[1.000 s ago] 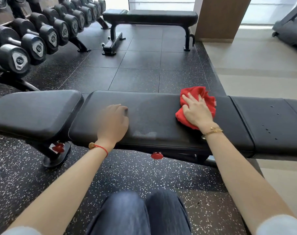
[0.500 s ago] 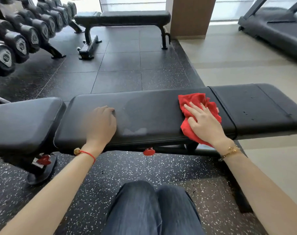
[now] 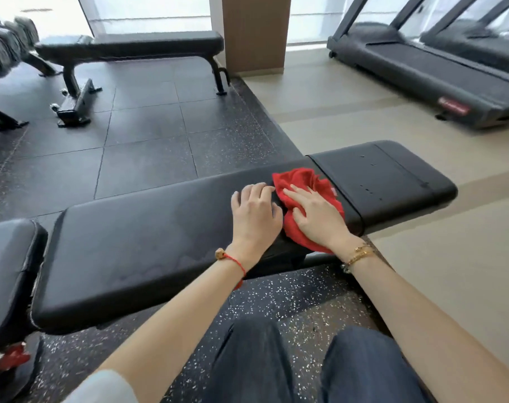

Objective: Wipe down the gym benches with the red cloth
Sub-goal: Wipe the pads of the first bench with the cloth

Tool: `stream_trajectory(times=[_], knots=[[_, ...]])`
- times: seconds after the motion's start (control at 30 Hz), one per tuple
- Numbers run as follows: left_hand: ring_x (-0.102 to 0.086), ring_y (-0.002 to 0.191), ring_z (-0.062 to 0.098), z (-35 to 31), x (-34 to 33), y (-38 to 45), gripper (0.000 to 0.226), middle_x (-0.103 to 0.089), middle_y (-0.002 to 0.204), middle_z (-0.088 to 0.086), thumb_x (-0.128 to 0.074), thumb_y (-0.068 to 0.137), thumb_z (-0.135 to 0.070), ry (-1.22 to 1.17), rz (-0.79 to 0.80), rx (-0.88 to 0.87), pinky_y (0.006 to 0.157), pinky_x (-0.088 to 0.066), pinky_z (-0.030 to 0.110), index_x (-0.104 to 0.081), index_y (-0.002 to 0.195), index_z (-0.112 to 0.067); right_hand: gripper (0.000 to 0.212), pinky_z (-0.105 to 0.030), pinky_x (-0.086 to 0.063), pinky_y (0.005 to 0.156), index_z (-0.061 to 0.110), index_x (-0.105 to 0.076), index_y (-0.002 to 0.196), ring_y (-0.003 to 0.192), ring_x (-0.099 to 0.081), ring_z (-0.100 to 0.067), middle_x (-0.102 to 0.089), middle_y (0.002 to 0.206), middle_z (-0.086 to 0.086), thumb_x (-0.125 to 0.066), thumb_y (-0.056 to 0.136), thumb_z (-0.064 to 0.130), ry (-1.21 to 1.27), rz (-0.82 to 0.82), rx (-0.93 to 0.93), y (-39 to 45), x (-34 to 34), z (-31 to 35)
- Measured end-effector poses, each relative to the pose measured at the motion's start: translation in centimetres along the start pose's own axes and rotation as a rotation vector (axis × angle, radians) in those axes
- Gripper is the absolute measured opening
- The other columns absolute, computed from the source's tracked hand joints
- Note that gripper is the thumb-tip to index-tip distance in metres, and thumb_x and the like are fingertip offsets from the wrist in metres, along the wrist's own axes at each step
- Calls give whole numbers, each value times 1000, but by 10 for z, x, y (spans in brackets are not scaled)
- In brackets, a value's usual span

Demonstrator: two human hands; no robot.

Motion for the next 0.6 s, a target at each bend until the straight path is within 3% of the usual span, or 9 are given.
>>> stream_trajectory(times=[0.33,0.6], knots=[[-36,138,19,-14,-41,21,42,-47,146,-1,-39,97,-23,32,27,72,117,-20,51,-51,137,-18,51,-32,-17,120,13,-50,139,140,-35,-20,-46,148,-5,-39,91,1,21,-106,-36,32,19,-29],[-44,131,18,-14,-42,25,35,-56,137,-3,-43,96,-23,120,-22,93,111,-28,48,-59,127,-18,52,-32,-16,121,9,-49,140,141,-33,-22,-45,148,-7,-39,89,-3,121,-94,151,41,57,-48]])
Point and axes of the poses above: each hand's wrist, its own y-axis towards the middle knuckle, its own x-axis out of the back of the hand, z = x × y, the point moved 10 cm from there along y, towards the middle knuckle
